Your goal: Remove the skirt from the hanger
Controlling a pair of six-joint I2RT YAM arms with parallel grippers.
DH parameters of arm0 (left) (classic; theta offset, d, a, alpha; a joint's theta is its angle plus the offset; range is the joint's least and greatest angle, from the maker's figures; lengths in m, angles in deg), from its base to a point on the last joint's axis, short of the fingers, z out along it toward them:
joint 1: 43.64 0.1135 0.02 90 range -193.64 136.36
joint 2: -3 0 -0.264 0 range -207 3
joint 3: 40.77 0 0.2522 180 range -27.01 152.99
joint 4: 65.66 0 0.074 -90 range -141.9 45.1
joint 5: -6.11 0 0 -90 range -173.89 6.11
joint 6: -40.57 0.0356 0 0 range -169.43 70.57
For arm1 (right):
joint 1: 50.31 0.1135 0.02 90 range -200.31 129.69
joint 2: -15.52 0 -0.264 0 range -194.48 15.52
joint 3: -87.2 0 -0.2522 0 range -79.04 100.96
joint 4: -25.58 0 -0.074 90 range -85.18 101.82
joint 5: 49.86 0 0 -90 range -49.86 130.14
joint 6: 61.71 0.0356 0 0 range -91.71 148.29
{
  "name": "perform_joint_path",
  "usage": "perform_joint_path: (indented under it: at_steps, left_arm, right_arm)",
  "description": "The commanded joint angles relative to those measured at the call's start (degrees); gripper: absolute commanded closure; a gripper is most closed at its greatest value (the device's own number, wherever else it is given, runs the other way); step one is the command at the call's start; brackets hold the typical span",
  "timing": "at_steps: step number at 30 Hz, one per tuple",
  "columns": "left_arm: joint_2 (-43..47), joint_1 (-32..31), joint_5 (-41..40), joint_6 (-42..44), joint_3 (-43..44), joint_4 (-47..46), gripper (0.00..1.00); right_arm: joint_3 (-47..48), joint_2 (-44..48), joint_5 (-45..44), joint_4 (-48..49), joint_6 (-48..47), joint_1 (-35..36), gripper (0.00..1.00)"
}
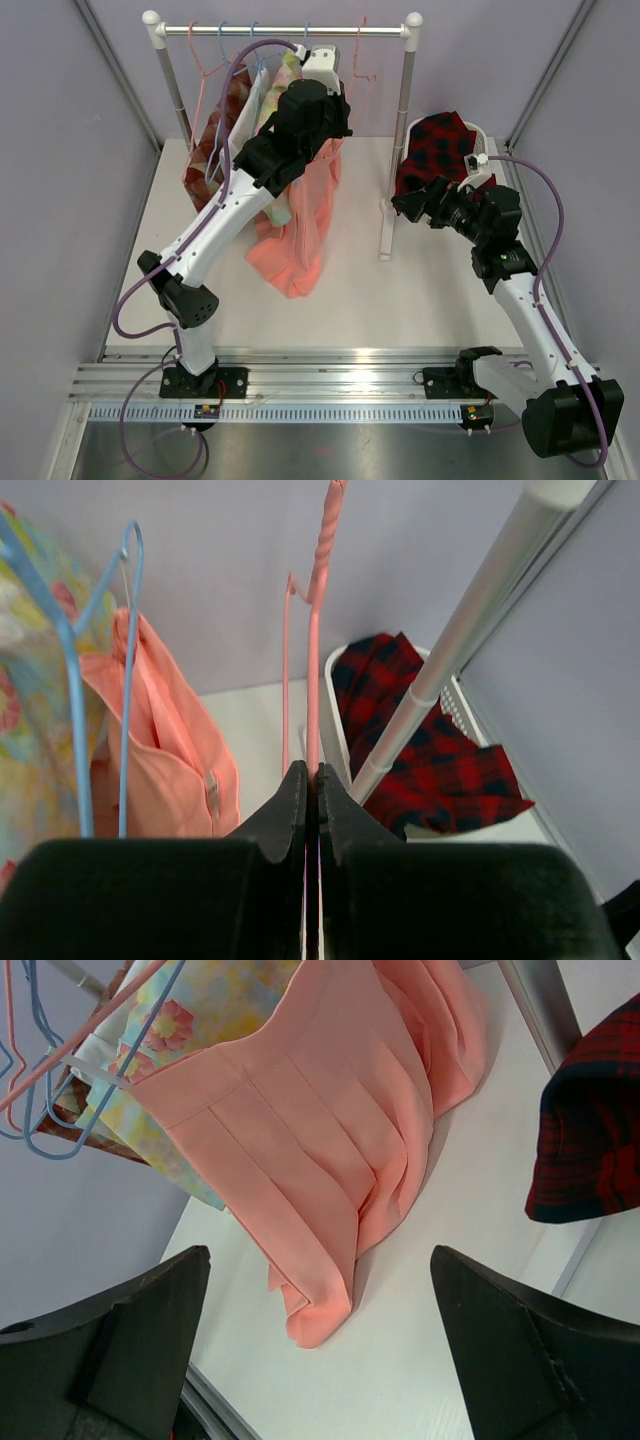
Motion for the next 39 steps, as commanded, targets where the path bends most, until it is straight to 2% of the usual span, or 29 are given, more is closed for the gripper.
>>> perform_joint_path:
  at_steps: [1, 5, 7, 8, 10, 11, 12, 13, 19, 23, 30, 39]
  left_arm:
    - [4.9, -0.1, 1.6, -1.8, -2.8, -3.1, 1.0]
    - [5.1, -0.1, 2.8, -1.6, -2.2, -0.5, 0.96]
    - [5.8, -0.2, 2.9, -1.5, -2.2, 0.0, 0.81]
    - [6.4, -0.2, 3.3, -1.3, -2.3, -0.1, 0.69]
    - [8.6, -0.2, 3.3, -0.6, -2.2, 0.0, 0.28]
    - [10.4, -0.2, 3.0, -0.1, -2.3, 0.5, 0.14]
    - [11.2, -0.2, 2.5, 0.3, -2.3, 0.8, 0.14]
    - [12.0, -0.2, 1.9, 0.7, -2.4, 1.1, 0.03]
    - [19.0, 0.3, -3.4, 5.6, -7.4, 0.6, 0.02]
    - [19.8, 2.8, -2.9, 5.0, -9.9, 0.2, 0.03]
    - [14.9, 6.4, 0.6, 3.1, -8.9, -0.7, 0.09]
    - [9.8, 8.4, 2.5, 2.4, -7.5, -2.3, 0.11]
  right_arm:
    - [1.5, 1.0, -1.4, -0.8, -1.3, 0.6, 0.0]
    - [1.7, 1.3, -1.5, -2.7, -0.8, 0.9, 0.0]
    - [1.7, 2.0, -1.9, -3.5, -0.4, 1.3, 0.01]
    - [1.7, 2.3, -2.2, -3.9, -0.4, 1.5, 0.01]
    - [1.7, 3.6, -2.8, -5.2, -0.7, 1.7, 0.0]
    - [2.0, 4.4, -2.8, -6.2, -1.0, 1.8, 0.01]
    - [2.1, 4.7, -2.8, -6.9, -1.3, 1.8, 0.01]
    - [2.2, 5.0, -2.8, -7.4, -1.9, 1.7, 0.01]
    - [2.3, 6.2, -2.8, -9.6, -2.4, 1.9, 0.01]
    - [2.0, 7.2, -2.5, -10.0, -2.3, 2.0, 0.0]
    - [2.9, 8.3, -2.9, -13.2, -4.3, 2.0, 0.01]
    - [3.4, 8.7, -4.0, -15.2, -6.2, 2.0, 0.01]
